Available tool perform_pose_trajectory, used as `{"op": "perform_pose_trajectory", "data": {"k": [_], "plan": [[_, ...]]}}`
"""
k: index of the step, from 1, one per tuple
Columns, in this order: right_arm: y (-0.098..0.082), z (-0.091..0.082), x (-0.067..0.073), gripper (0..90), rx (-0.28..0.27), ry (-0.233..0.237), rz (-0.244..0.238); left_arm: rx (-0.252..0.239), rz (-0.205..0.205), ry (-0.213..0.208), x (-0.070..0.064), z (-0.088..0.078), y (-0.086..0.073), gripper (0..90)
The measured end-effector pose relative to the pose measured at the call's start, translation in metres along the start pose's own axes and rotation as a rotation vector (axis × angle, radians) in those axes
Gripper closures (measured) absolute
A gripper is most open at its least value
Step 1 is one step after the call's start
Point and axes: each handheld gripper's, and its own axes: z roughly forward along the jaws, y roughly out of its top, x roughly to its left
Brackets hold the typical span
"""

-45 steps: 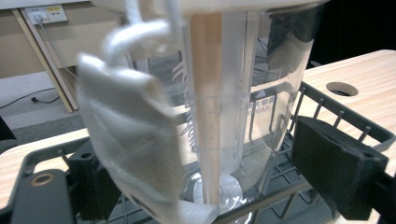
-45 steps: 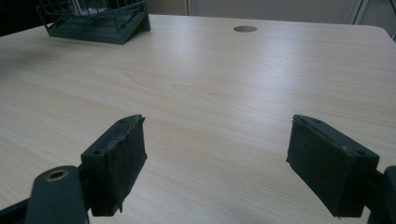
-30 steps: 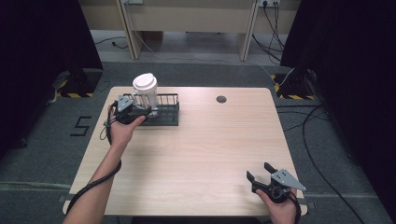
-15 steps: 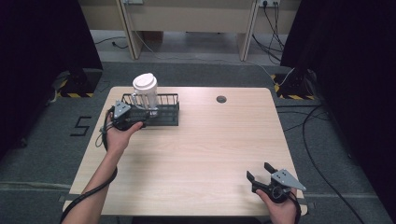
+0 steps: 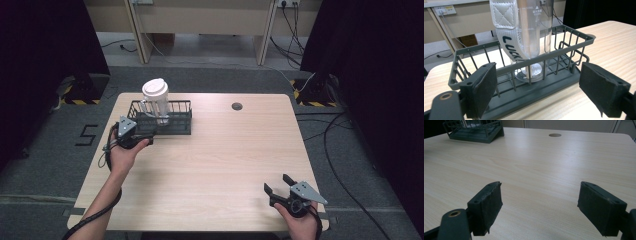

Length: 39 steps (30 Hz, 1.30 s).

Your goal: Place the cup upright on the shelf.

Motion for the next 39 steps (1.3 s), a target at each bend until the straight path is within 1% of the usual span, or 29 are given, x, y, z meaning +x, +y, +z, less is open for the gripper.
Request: {"op": "perform_pose_trajectory", "data": {"k": [4,13,23,27,39], "plan": [[0.000,0.000,0.000,19.7,0.000,0.000,0.002,-0.009,-0.004,-0.002,-0.001,-0.006,-0.002,14.4],[0.000,0.000,0.000,19.7,0.001,-0.001,0.000,-0.009,-0.009,-0.002,-0.001,-0.015,-0.006,14.4],[0.000,0.000,0.000,19.7,0.001,0.000,-0.001,-0.024,0.001,-0.008,-0.006,-0.030,-0.009,14.4],[0.000,0.000,0.000,19.7,0.001,0.000,-0.002,-0.031,-0.004,-0.012,-0.007,-0.036,-0.010,14.4],[0.000,0.000,0.001,19.6,-0.001,-0.001,-0.004,-0.028,-0.004,-0.016,-0.011,-0.049,-0.019,14.4]]}}
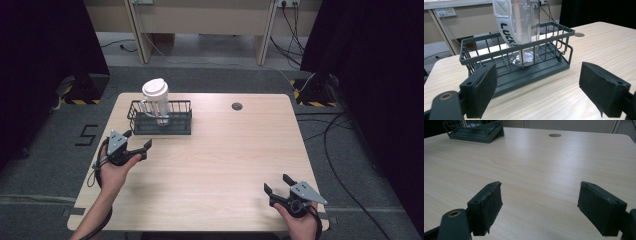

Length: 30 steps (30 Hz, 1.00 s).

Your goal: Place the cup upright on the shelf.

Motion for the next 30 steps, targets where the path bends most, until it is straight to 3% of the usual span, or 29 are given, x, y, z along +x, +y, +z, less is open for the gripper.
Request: {"op": "perform_pose_trajectory", "data": {"k": [30], "plan": [[0.000,0.000,0.000,19.7,0.001,-0.002,-0.002,0.017,-0.032,0.017,-0.001,-0.047,-0.034,14.5]]}}
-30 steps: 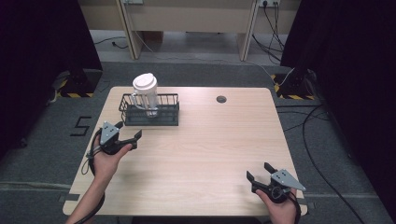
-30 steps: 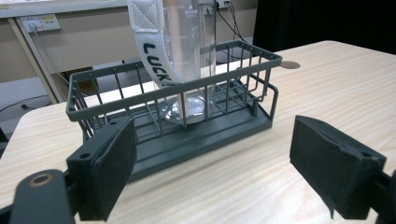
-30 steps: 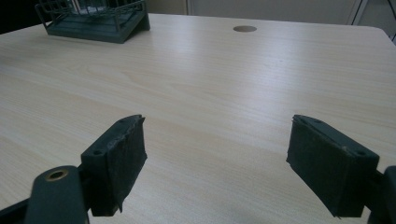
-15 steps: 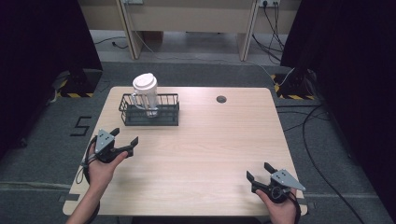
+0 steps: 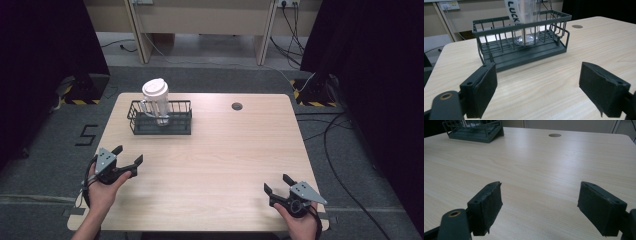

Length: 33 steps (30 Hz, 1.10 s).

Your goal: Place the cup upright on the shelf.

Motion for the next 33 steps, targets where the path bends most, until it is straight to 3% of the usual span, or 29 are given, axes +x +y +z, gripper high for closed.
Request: {"op": "perform_pose_trajectory", "data": {"k": [19,33], "plan": [[0.000,0.000,0.000,19.7,0.000,-0.001,0.001,0.046,-0.029,0.015,0.000,-0.017,-0.031,14.4],[0.000,0.001,0.001,19.7,0.006,0.002,-0.004,0.045,-0.070,0.018,-0.002,-0.015,-0.043,14.7]]}}
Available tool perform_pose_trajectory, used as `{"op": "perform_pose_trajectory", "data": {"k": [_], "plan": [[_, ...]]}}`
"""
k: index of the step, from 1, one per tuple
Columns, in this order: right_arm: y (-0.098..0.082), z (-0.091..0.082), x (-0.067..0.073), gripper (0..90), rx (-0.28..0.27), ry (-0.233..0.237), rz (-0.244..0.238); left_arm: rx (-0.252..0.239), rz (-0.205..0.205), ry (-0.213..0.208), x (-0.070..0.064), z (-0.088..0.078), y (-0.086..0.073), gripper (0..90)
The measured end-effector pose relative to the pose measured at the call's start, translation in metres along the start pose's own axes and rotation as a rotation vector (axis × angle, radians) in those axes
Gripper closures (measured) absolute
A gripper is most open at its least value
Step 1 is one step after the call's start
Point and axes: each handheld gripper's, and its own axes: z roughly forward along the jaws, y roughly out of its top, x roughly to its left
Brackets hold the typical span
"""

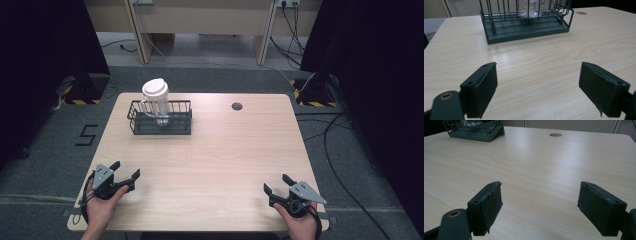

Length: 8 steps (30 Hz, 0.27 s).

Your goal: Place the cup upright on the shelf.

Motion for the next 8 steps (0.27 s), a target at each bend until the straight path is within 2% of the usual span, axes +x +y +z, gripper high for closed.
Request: {"op": "perform_pose_trajectory", "data": {"k": [8], "plan": [[0.0001,0.0001,-0.0012,19.7,0.000,-0.002,0.004,0.002,-0.015,-0.005,0.0016,-0.0012,-0.0018,14.7]]}}
